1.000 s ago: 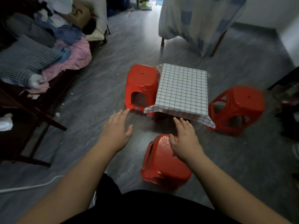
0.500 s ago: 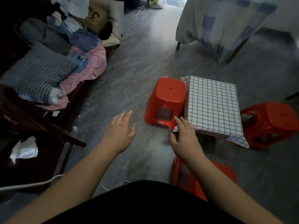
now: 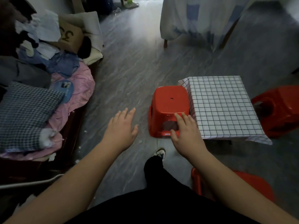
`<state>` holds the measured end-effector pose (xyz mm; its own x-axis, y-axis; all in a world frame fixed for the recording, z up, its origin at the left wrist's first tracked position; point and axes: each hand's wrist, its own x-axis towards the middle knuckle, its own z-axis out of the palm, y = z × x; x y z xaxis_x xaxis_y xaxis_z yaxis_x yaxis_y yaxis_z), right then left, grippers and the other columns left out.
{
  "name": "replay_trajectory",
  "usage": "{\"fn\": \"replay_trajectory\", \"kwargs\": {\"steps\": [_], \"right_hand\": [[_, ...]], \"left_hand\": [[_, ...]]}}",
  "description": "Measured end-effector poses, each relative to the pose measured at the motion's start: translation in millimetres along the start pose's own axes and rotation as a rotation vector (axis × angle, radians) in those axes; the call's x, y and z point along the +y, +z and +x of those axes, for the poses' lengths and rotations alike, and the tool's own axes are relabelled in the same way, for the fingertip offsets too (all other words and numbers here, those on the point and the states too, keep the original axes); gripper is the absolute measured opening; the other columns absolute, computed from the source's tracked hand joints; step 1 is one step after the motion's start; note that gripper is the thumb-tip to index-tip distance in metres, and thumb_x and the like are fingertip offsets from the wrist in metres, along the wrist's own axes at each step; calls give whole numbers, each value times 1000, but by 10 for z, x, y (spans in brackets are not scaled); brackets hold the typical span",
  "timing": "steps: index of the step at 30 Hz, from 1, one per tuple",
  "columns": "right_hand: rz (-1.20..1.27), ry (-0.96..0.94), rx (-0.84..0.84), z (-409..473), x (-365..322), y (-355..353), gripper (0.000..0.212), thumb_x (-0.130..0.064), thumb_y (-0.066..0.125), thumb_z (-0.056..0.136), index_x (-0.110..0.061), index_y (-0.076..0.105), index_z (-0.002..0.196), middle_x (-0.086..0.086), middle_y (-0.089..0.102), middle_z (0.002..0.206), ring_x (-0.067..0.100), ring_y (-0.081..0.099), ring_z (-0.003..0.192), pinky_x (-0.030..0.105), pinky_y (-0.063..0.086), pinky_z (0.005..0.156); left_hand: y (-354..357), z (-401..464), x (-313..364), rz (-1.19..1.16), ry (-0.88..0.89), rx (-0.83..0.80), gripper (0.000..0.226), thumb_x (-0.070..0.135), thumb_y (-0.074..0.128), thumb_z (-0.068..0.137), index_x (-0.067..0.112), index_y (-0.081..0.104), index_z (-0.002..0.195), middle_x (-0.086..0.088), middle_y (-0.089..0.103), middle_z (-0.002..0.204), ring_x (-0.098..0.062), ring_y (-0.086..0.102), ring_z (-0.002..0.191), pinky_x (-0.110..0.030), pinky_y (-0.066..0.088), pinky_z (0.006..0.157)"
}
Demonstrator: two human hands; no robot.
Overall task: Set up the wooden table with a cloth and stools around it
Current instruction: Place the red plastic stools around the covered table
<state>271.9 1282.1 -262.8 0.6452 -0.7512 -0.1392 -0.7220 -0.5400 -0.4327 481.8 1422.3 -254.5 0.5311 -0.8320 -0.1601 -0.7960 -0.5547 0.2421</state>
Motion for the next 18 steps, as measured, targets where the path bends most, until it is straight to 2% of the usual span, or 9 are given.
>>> {"fn": "replay_trajectory", "kwargs": {"steps": [4,7,11,18], "right_hand": [[0,76,-13,813,69,94,69,-41,51,94,-25,25,156,7,23,163,29,14,150,49,21,119],[-54,134,-24,1415,155,31,70,-44,48,93,-23,25,156,11,24,162,32,16,150,51,20,120],[-98,210,-22,1996,225,-104,70,-45,47,93,-23,25,155,11,26,162,33,19,149,54,26,117],[-124,387,-45,2663,386,-150,69,-48,38,95,-25,18,156,9,20,164,30,11,152,53,15,120]], "left_hand": [[-24,956,19,60,49,-61,75,50,34,85,18,28,153,-16,36,155,-35,35,140,-50,31,114],[-84,1671,106,121,119,-140,71,49,39,91,20,24,154,-13,31,158,-33,32,143,-49,30,114],[-228,2508,273,172,213,-159,68,46,43,95,23,20,155,-10,27,160,-31,27,145,-50,29,115],[-265,3755,492,201,418,-268,69,46,40,98,25,11,156,-7,16,164,-29,14,150,-50,17,120]]}}
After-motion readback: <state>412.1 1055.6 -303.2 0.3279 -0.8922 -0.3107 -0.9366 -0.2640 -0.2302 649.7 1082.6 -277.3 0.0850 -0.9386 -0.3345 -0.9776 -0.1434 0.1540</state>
